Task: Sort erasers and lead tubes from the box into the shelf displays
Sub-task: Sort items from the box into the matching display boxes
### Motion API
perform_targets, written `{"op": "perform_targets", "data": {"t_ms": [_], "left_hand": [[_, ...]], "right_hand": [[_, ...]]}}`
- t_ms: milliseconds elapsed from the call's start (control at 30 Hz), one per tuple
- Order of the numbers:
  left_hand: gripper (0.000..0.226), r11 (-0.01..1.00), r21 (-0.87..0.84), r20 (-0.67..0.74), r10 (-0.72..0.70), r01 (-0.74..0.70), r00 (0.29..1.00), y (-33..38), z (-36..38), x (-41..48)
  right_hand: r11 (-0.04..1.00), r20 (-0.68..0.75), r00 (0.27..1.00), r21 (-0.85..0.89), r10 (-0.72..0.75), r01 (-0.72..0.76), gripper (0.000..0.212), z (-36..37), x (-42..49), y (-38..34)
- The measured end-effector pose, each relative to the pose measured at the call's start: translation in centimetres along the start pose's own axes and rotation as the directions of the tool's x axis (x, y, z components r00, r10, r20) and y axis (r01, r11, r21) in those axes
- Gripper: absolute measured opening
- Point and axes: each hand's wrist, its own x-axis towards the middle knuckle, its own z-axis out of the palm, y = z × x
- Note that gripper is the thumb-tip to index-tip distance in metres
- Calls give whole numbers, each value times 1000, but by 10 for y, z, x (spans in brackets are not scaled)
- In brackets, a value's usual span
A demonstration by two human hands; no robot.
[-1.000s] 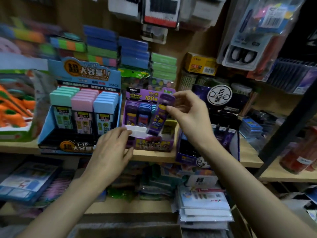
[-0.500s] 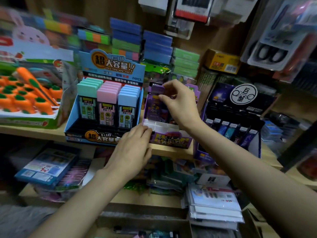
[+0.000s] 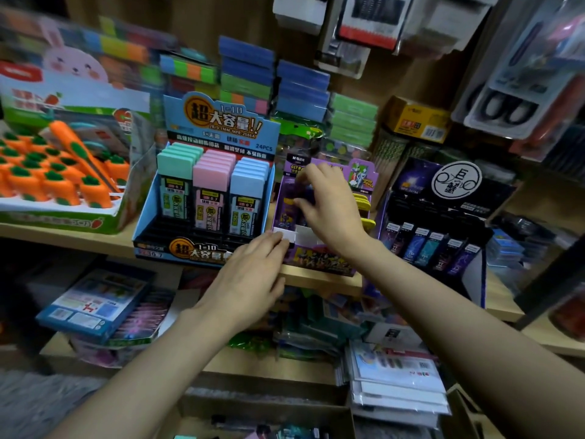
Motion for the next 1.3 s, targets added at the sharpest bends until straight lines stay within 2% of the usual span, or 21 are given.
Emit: {"op": "perform_targets", "data": {"t_ms": [33,133,233,333,400,467,567,700,800,900,1000,1067,1133,1200,1267,1300], "left_hand": [[56,1000,-5,-3,4,-4,1000,1,-1,-1],[45,999,-11,-32,31,-31,999,2,-7,-10],[38,999,-10,-43,46,-47,998,0,-17,-27],[32,1000,-29,39,12,-11,999,-8,-20,-52],[32,998,-28,150,-49,53,988,-15,-15,-71],[31,994,-11,271,-99,106,957,-20,-1,-89],[28,987,-9,418,-145,163,897,-26,35,-115],[25,925,-126,533,-241,358,811,-26,101,-155],[20,798,-209,596,-354,564,721,-23,153,-189],[15,659,-251,656,-422,709,625,-23,199,-225],[31,532,-251,688,-490,809,536,-27,233,-258],[29,452,-219,660,-584,865,472,-31,247,-273],[21,326,-155,625,-699,933,348,-37,256,-281],[25,145,-160,617,-757,976,213,-42,265,-284],[33,-8,-218,645,-752,976,138,-43,274,-285],[38,-62,-247,661,-741,967,121,-43,278,-282]], "right_hand": [[999,0,1000,-34,5,-5,25,1,0,1],[998,26,999,38,45,-46,23,-2,0,0],[999,37,999,53,9,-11,25,-16,-6,-4],[993,48,997,99,-67,62,23,-36,-31,-13],[977,150,981,192,-119,90,19,-46,-60,-18],[962,320,933,261,-163,78,17,-48,-97,-20],[968,528,834,247,-163,32,17,-31,-156,-21],[980,756,653,153,-35,-124,17,14,-232,-14],[957,864,494,60,92,-283,17,53,-292,-4],[883,923,330,-22,198,-468,19,90,-353,4],[762,926,221,-99,306,-640,21,120,-396,5],[680,919,187,-110,347,-725,25,138,-412,0],[609,912,176,-96,370,-787,26,158,-419,-8],[563,901,198,-61,387,-824,24,177,-419,-20],[535,872,240,-29,427,-844,28,195,-414,-32],[538,851,266,-22,452,-843,33,204,-411,-38]]}}
